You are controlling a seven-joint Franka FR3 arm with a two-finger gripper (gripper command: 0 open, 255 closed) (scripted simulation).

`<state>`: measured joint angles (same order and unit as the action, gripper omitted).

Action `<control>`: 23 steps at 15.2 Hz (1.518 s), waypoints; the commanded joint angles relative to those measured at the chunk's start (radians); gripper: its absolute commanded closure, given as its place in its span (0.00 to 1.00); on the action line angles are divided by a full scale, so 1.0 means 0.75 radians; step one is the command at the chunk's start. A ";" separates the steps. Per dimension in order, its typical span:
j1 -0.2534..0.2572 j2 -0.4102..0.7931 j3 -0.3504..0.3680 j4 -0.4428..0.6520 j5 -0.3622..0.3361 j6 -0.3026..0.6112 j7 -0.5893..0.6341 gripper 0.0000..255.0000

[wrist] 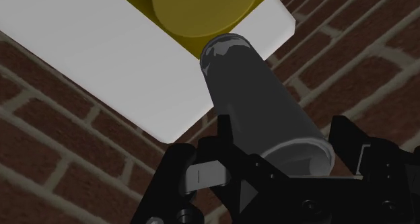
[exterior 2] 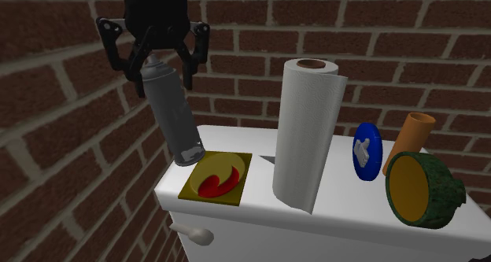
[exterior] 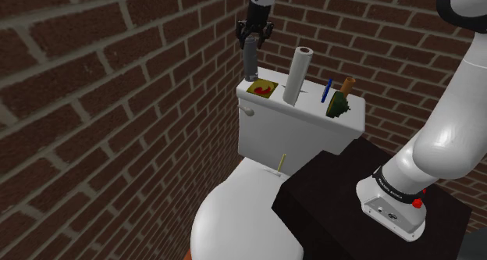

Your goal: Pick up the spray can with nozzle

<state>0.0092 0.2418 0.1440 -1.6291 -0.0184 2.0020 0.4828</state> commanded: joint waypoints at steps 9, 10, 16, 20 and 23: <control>0.000 0.000 0.000 -0.005 0.000 0.004 0.001 1.00; 0.001 -0.002 0.000 0.010 0.000 -0.014 0.001 1.00; 0.002 -0.007 0.001 0.111 0.001 -0.119 0.001 1.00; 0.003 -0.004 0.002 0.187 0.000 -0.192 0.002 1.00; 0.005 0.002 0.002 0.249 0.000 -0.248 0.003 1.00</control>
<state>0.0124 0.2409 0.1457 -1.4594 -0.0185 1.8303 0.4851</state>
